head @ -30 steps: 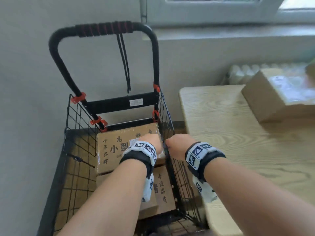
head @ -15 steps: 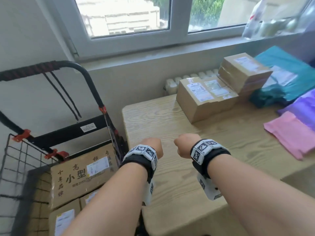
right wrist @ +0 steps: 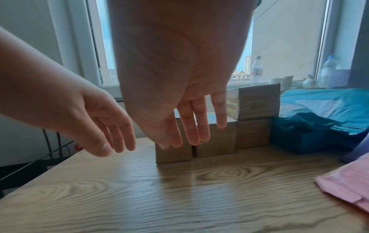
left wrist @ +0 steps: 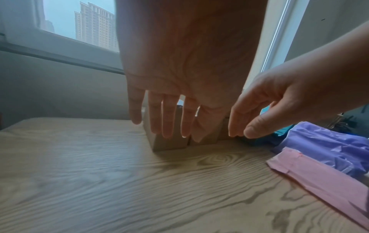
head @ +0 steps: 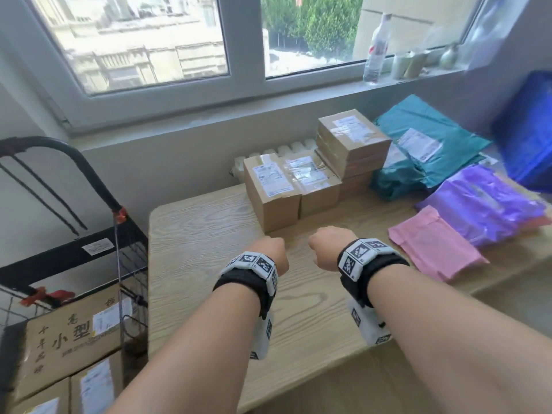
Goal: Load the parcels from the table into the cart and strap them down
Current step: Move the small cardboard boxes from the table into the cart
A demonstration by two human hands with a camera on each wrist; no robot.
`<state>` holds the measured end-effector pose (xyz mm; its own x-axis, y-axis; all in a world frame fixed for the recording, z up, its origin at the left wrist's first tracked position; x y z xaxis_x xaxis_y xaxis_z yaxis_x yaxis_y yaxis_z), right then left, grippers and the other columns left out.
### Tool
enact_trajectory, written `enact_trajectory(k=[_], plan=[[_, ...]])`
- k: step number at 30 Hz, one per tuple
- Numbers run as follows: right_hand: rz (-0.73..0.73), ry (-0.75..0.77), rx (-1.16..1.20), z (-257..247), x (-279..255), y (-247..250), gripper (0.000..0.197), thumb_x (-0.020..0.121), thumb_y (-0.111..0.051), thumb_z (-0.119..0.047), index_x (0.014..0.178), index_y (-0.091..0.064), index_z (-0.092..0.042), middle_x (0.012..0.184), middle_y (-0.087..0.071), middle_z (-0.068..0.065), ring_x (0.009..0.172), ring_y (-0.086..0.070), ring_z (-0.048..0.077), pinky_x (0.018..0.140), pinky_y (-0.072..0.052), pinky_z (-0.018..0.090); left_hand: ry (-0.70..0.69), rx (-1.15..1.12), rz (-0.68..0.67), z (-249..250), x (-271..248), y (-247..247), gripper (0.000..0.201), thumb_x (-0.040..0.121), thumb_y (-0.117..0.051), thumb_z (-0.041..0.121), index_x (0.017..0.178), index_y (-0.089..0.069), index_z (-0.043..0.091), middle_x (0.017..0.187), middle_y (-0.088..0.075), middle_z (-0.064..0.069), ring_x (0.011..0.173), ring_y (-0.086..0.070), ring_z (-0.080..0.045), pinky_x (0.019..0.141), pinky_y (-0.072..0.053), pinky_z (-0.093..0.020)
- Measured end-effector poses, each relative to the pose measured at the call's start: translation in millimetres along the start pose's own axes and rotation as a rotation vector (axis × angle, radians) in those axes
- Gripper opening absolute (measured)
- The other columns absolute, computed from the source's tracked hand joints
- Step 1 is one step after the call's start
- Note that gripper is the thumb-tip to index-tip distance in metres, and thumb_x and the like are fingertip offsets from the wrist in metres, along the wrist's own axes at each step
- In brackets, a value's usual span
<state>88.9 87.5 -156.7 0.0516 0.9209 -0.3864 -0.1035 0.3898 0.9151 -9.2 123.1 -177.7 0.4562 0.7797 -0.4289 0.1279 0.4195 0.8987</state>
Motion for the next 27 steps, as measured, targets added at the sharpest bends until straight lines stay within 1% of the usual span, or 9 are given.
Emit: enact_trajectory(k=[2, 5, 7, 10, 12, 16, 20, 24, 27], plan=[[0.01, -0.019, 0.021, 18.9, -0.9, 2.3, 0.024, 0.09, -0.051, -0.02, 0.11, -0.063, -0.016, 0.114, -0.061, 0.007, 0.106, -0.06, 0.027, 0.085, -0.052, 0.037, -0.009, -0.009, 0.025, 16.8, 6.3, 9.9, 0.033, 0.089, -0.046, 0.015, 0.121, -0.054, 0.014, 0.123, -0.055, -0.01, 0.112, -0.054, -0.028, 0.087, -0.048, -0.036], [0.014, -0.052, 0.05, 45.8, 0.4, 8.7, 0.026, 0.09, -0.05, -0.02, 0.113, -0.063, -0.016, 0.115, -0.061, 0.007, 0.106, -0.06, 0.027, 0.086, -0.052, 0.038, -0.016, -0.015, 0.061, 37.8, 15.7, 26.2, 0.039, 0.088, -0.047, 0.015, 0.127, -0.052, 0.016, 0.126, -0.051, -0.01, 0.117, -0.051, -0.029, 0.093, -0.047, -0.037], [0.03, -0.067, 0.072, 62.1, 1.6, 16.0, 0.028, 0.091, -0.049, -0.021, 0.116, -0.061, -0.017, 0.117, -0.06, 0.006, 0.107, -0.059, 0.027, 0.087, -0.052, 0.038, -0.011, -0.027, 0.075, 47.2, 24.4, 37.6, 0.039, 0.088, -0.046, 0.015, 0.127, -0.052, 0.016, 0.126, -0.05, -0.01, 0.117, -0.05, -0.029, 0.095, -0.047, -0.039], [0.047, -0.083, 0.09, 87.5, 7.7, 24.6, 0.028, 0.093, -0.048, -0.025, 0.118, -0.059, -0.017, 0.118, -0.059, 0.006, 0.109, -0.058, 0.027, 0.086, -0.051, 0.039, -0.019, -0.066, 0.101, 61.7, 43.1, 56.4, 0.036, 0.088, -0.047, 0.015, 0.124, -0.053, 0.015, 0.124, -0.052, -0.009, 0.113, -0.052, -0.028, 0.093, -0.048, -0.039], [0.051, -0.094, 0.096, 104.8, 15.0, 30.5, 0.029, 0.093, -0.048, -0.027, 0.118, -0.059, -0.018, 0.119, -0.059, 0.007, 0.109, -0.058, 0.027, 0.087, -0.051, 0.039, -0.026, -0.098, 0.117, 71.6, 56.0, 67.6, 0.038, 0.089, -0.048, 0.015, 0.127, -0.052, 0.014, 0.125, -0.054, -0.008, 0.112, -0.054, -0.027, 0.093, -0.049, -0.039], [0.058, -0.1, 0.099, 135.5, 38.3, 47.6, 0.03, 0.094, -0.049, -0.028, 0.119, -0.06, -0.017, 0.119, -0.059, 0.008, 0.11, -0.057, 0.027, 0.089, -0.051, 0.04, -0.034, -0.111, 0.128, 85.5, 86.3, 86.1, 0.036, 0.09, -0.046, 0.011, 0.125, -0.054, 0.012, 0.123, -0.058, -0.007, 0.108, -0.059, -0.025, 0.09, -0.052, -0.036], [0.095, -0.128, 0.103, 169.2, 67.0, 69.8, 0.028, 0.093, -0.049, -0.027, 0.115, -0.062, -0.017, 0.117, -0.062, 0.006, 0.107, -0.059, 0.026, 0.088, -0.051, 0.038, -0.033, -0.163, 0.155, 92.3, 125.8, 109.7, 0.036, 0.091, -0.043, 0.01, 0.125, -0.054, 0.013, 0.125, -0.057, -0.008, 0.11, -0.058, -0.024, 0.087, -0.05, -0.033], [0.186, -0.156, 0.117, 207.4, 90.3, 100.8, 0.029, 0.092, -0.047, -0.025, 0.115, -0.063, -0.018, 0.118, -0.063, 0.006, 0.107, -0.06, 0.025, 0.084, -0.049, 0.035, -0.033, -0.211, 0.22, 97.0, 162.6, 150.1, 0.04, 0.091, -0.041, 0.01, 0.129, -0.053, 0.013, 0.132, -0.056, -0.008, 0.119, -0.055, -0.025, 0.095, -0.048, -0.034], [0.291, -0.187, 0.155, 235.8, 101.1, 123.7, 0.031, 0.093, -0.046, -0.028, 0.118, -0.062, -0.018, 0.121, -0.06, 0.008, 0.108, -0.059, 0.027, 0.087, -0.049, 0.036, -0.008, -0.249, 0.281, 100.5, 186.4, 179.2, 0.034, 0.093, -0.042, 0.01, 0.123, -0.059, 0.013, 0.127, -0.06, -0.008, 0.115, -0.057, -0.025, 0.09, -0.047, -0.033]])
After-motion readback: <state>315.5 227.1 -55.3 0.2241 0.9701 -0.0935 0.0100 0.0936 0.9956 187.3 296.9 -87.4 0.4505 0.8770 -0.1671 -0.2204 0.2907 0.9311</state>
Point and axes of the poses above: each hand's wrist, its own x-axis towards the middle knuckle, its own y-axis out of the back of the hand, z = x × y, the point moved 10 cm from there along x, towards the middle knuckle
